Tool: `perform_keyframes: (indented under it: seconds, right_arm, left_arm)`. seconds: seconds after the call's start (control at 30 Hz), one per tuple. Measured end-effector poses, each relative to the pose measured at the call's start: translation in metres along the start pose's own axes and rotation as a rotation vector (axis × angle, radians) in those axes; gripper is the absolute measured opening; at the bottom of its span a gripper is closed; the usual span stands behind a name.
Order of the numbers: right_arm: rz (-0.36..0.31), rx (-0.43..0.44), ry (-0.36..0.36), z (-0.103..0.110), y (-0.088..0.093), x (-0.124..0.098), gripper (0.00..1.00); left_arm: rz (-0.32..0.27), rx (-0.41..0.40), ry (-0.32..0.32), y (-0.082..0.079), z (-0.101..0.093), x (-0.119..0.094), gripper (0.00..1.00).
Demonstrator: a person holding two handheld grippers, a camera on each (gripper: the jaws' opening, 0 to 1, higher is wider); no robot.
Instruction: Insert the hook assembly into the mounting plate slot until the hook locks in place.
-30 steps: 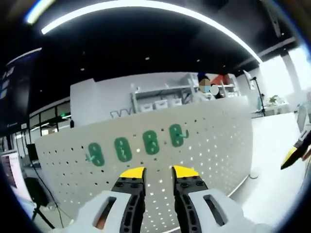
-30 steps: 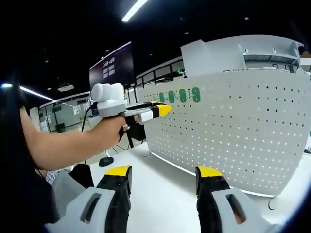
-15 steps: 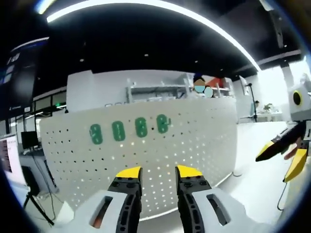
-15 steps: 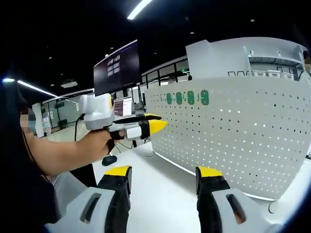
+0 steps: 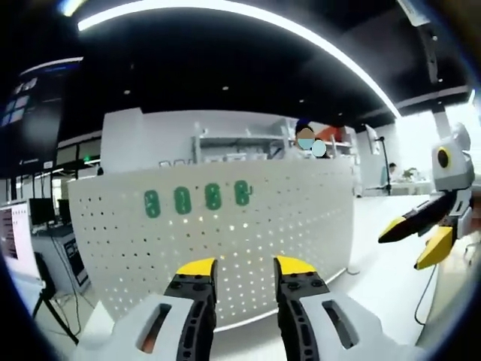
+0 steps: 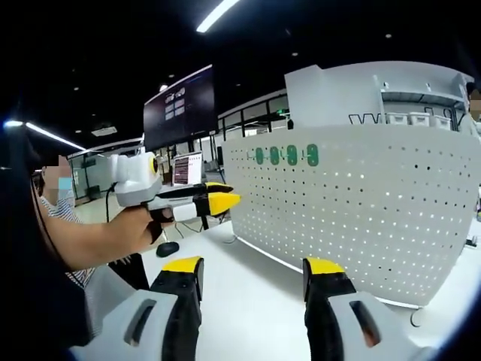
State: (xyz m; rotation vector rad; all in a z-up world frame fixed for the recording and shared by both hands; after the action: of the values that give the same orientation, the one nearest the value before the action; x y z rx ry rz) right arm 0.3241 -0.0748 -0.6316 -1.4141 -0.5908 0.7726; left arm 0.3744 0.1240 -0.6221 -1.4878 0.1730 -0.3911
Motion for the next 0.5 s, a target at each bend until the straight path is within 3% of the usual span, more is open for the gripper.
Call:
perform_keyframes:
  seconds: [0.5]
  right_arm:
    - [-0.023, 0.003, 0.055, -0.006, 0.002, -0.015, 0.53]
  left_arm:
    - [0.020, -0.011, 0.051, 0.003, -0.008, -0.031, 0.35]
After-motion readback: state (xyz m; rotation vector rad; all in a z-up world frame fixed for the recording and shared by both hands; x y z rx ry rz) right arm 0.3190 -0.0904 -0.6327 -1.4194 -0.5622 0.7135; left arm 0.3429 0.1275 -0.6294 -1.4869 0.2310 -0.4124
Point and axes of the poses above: the point that each gripper's makers call its tool centre point, and the gripper's own axes: x roughly forward along the fingers, z roughly to its left, y roughly out of its underside, the point moved 6 cm from there along -x, roughly backward along the fingers, and after that the axes turned 7 degrees about -z, right-handed, at the moved point
